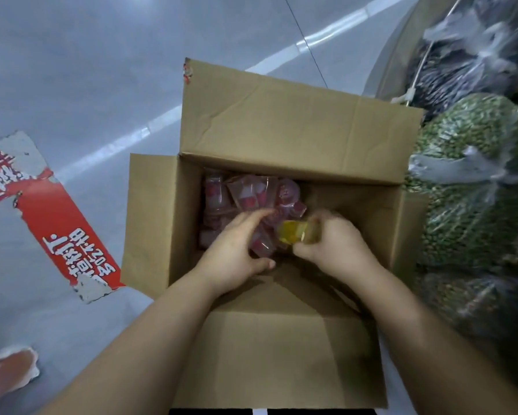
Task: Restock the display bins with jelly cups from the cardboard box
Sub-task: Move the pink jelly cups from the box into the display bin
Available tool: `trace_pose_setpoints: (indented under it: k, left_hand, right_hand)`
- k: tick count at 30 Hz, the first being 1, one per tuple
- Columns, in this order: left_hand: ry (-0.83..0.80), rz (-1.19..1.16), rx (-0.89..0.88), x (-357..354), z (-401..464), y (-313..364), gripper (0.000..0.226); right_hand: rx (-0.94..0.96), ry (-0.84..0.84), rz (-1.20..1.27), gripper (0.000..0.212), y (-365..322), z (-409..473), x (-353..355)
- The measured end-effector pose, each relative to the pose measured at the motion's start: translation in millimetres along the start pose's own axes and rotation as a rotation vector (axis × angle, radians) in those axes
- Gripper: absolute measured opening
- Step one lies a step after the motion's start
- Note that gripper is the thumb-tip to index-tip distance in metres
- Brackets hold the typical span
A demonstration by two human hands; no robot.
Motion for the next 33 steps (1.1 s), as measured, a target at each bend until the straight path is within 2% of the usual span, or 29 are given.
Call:
trace_pose_setpoints:
  k: [2,3,4,6,7,8,10,12,14,16,17,19,21,24,26,29,31,33]
  left_hand:
    - [-0.018,0.05,-0.102,-5.3,-3.5,11.0,0.085]
    - [0.02,0.086,-0.116,-2.8,-5.4,11.5,0.079]
    - [0.083,0.092,-0.098,3.6,-6.7,7.8,0.068]
    - [0.21,-0.078,0.036,20.5,-9.6,-12.9,0.048]
    - [0.254,-0.238,0.117,26.6,-12.6,-24.5,0.041]
    - [0.287,-0.395,0.187,29.2,-14.9,-35.3,0.037]
    - [0.32,-0.607,0.279,27.6,-17.1,-48.9,0.036]
    - [0.326,-0.688,0.316,22.0,-19.3,-52.0,0.037]
    - [0.341,-0.754,0.368,17.4,-26.7,-54.5,0.039]
    - [0.352,-0.809,0.414,17.8,-40.5,-54.7,0.038]
    - [0.352,-0.812,0.41,21.6,-48.7,-49.8,0.036]
    - [0.339,-0.786,0.376,34.8,-70.6,-30.8,0.036]
    - [0.331,-0.805,0.321,56.0,-100.9,3.1,0.039]
    - [0.327,-0.778,0.188,103.4,-156.1,79.6,0.034]
    - [0.341,-0.756,0.113,141.3,-198.4,139.3,0.034]
    - [0.324,-0.642,-0.106,200.7,-259.9,251.1,0.029]
    - [0.284,-0.578,-0.287,229.4,-299.2,333.6,0.036]
    - [0.253,-0.512,-0.461,249.5,-337.6,411.6,0.046]
  right_hand:
    - [-0.037,-0.205,0.536,0.029,-9.5,-15.4,-26.8]
    - [-0.025,-0.334,0.728,0.022,-21.0,-20.8,-40.6]
    - [-0.018,-0.419,0.874,0.021,-29.1,-21.5,-49.4]
    - [-0.113,-0.401,1.011,0.034,-22.5,-6.8,-59.8]
    - [-0.177,-0.319,0.985,0.035,-11.1,4.3,-63.8]
    - [-0.212,-0.231,0.857,0.03,0.2,15.5,-66.9]
    - [-0.168,-0.224,0.449,0.02,5.7,30.8,-84.2]
    - [-0.1,-0.346,0.2,0.034,-0.1,33.8,-113.1]
    - [-0.08,-0.335,0.069,0.052,0.1,37.4,-119.8]
    - [-0.072,-0.268,0.102,0.045,-2.0,32.7,-107.2]
    - [-0.092,-0.242,0.229,0.038,-2.9,23.2,-96.8]
    - [-0.175,-0.215,0.644,0.025,-6.5,-13.5,-70.3]
    - [-0.175,-0.215,1.019,0.026,-25.5,-66.0,-35.4]
    - [-0.017,-0.149,1.248,0.03,-65.8,-155.9,46.4]
    - [0.067,-0.077,1.333,0.026,-90.0,-223.0,111.3]
    - [0.228,0.029,1.391,0.014,-127.0,-327.9,214.2]
    - [0.348,0.134,1.361,0.02,-140.5,-395.8,278.8]
    - [0.412,0.289,1.28,0.038,-143.0,-458.8,334.9]
Point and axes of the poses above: each hand's wrist, its own z-axis towards the middle knuckle, its own x-axis out of the back of the hand, y = z × x, the point moved 10 cm from there along z, towards the middle knuckle, and after that the axes turned 8 degrees about z, right-handed, at the moved point
